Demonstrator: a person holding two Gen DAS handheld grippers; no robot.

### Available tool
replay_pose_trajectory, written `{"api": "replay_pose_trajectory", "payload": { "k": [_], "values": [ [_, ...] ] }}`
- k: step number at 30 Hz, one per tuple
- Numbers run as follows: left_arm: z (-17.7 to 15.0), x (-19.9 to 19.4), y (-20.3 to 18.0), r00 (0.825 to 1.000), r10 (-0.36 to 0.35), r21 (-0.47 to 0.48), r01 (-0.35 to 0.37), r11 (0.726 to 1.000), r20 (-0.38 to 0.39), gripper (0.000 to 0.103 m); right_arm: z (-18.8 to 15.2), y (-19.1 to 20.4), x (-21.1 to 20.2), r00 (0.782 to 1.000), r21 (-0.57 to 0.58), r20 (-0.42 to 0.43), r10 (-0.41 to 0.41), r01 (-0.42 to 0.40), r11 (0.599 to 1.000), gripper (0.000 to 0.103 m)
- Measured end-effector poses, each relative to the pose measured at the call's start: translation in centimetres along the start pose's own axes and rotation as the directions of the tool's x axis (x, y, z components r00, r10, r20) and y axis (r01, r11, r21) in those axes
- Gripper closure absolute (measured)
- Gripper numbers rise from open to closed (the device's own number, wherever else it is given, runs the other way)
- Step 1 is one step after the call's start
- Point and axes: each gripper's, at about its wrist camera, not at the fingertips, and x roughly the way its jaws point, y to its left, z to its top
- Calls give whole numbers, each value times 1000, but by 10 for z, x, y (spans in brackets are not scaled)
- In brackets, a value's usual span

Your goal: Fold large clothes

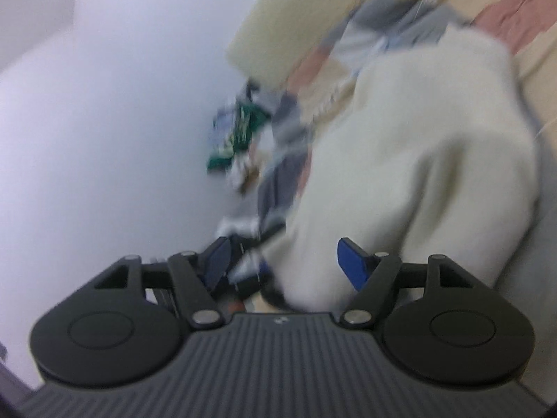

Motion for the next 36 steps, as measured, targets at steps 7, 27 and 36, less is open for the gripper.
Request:
{"api": "replay_pose_trajectory", "payload": {
  "k": [7,27,36],
  "values": [
    [2,-18,19,999,9,-117,-4,993,40,41,-7,-35,43,993,64,-70,-98,102,993,38],
    [3,-22,44,1000,5,-289,3,957,27,42,-9,-70,12,984,285,29,-177,162,945,46],
    [3,-51,16,991,-55,-128,70,989,118,90,11,-25,1,973,-4,180,-144,147,989,91]
  ]
}}
